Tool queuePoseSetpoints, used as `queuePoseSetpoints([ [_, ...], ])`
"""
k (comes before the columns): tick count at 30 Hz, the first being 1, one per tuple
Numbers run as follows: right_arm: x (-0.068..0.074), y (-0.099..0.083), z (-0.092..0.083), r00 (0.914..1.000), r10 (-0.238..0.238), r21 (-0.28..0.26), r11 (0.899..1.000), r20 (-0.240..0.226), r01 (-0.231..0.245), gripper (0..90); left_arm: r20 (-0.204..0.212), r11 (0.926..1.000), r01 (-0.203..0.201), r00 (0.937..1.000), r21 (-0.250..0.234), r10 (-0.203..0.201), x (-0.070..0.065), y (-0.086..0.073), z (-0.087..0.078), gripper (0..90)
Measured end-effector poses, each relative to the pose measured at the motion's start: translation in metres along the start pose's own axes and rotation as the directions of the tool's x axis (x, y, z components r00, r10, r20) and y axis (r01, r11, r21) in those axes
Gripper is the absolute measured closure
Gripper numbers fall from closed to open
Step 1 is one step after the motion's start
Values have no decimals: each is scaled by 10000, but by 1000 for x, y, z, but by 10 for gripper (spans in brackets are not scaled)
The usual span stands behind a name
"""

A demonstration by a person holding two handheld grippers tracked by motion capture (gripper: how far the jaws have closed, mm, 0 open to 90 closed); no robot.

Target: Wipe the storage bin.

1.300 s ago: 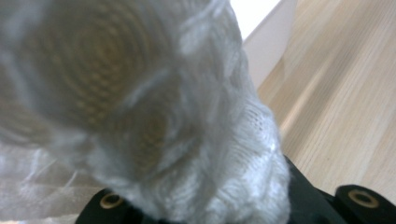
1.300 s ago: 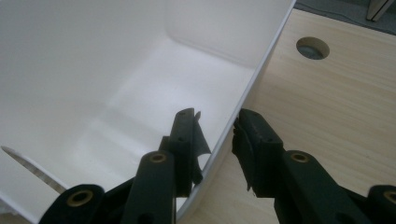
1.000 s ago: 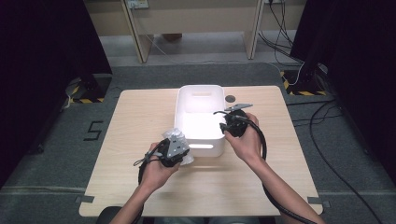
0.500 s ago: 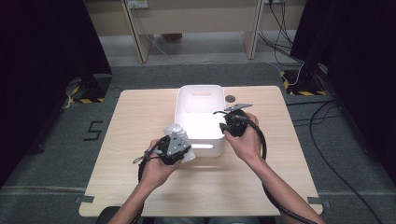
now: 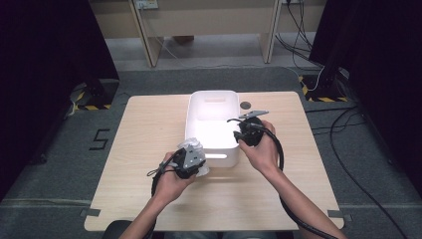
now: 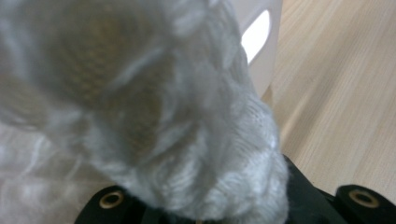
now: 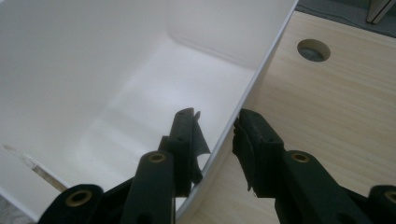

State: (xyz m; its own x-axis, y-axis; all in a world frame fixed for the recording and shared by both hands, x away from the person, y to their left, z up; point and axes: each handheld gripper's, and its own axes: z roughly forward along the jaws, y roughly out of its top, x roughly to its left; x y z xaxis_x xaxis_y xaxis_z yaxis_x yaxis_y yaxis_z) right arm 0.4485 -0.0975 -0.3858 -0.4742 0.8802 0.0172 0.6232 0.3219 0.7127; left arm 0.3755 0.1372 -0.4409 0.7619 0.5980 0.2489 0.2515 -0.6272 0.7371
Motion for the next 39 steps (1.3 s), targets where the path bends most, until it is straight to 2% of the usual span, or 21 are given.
queuePoseSetpoints([
  [8,0,0,0,10000,-17,-30,10000,23,17,679,77,10000,31,10000,89,-32,-2,-3,9,818],
  [13,0,0,0,10000,-19,-35,10000,20,19,678,149,9993,-11,9999,373,6,-5,-9,19,818],
  [26,1,0,1,10000,-53,-80,10000,66,54,674,310,9990,81,9995,437,-94,-9,-15,33,818],
  [31,1,0,1,10000,-50,-88,9999,75,51,673,294,9990,106,9995,445,-119,-8,-14,33,818],
  [39,0,0,1,10000,-56,-104,9999,60,57,674,337,9997,231,9992,-73,-229,-10,-1,21,818],
])
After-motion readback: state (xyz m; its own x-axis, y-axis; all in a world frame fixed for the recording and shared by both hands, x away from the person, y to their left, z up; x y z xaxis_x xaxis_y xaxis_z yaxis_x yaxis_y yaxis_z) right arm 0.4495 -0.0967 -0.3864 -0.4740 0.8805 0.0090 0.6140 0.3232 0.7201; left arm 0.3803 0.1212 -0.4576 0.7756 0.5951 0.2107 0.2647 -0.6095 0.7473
